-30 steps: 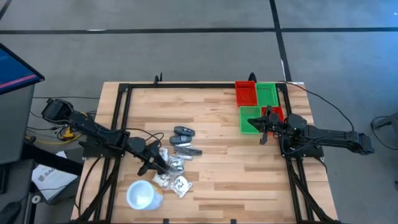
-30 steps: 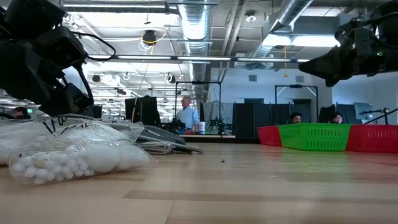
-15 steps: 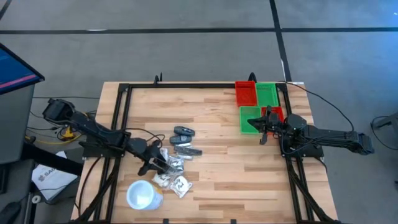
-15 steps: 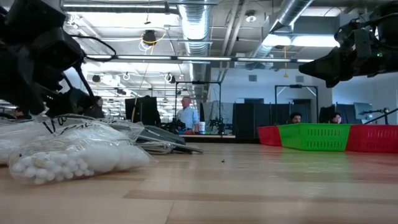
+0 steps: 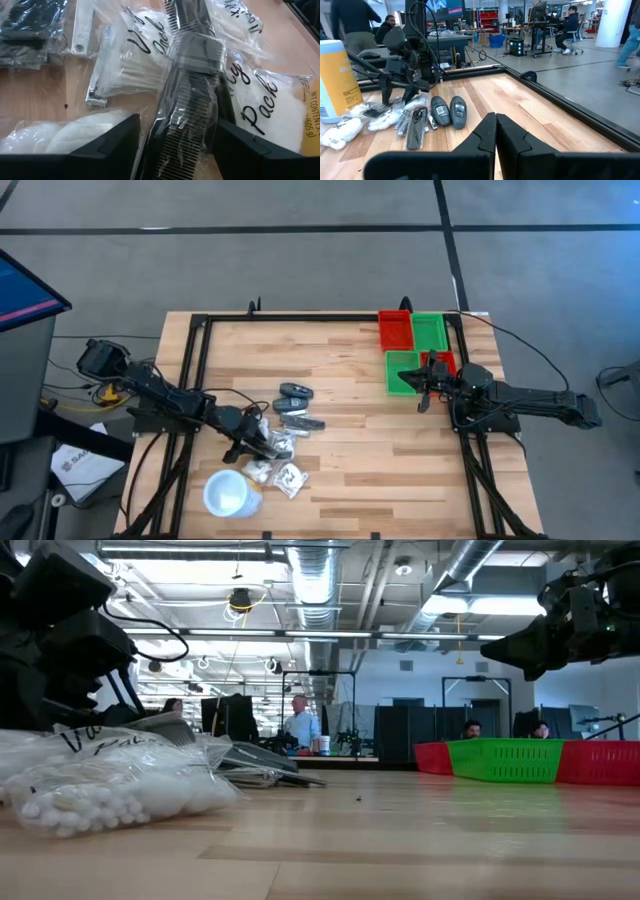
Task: Pick & Place Travel size toiletries
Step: Put the black hair comb into the top red bin
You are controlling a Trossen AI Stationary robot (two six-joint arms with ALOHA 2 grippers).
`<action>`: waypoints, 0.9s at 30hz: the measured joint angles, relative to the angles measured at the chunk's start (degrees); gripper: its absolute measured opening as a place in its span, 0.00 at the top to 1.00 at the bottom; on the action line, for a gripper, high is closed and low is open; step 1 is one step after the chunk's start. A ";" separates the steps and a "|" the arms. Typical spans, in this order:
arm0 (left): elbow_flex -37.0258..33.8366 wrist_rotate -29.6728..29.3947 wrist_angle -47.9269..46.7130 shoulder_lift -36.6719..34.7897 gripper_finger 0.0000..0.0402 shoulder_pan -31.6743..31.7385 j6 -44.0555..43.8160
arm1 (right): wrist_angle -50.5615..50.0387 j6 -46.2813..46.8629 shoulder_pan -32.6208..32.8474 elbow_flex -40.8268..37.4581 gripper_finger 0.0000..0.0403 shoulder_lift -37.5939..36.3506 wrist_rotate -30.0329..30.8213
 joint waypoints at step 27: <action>-0.17 -0.48 2.08 0.11 0.68 0.00 -0.50 | -0.11 -0.02 0.00 -0.02 1.00 0.00 0.00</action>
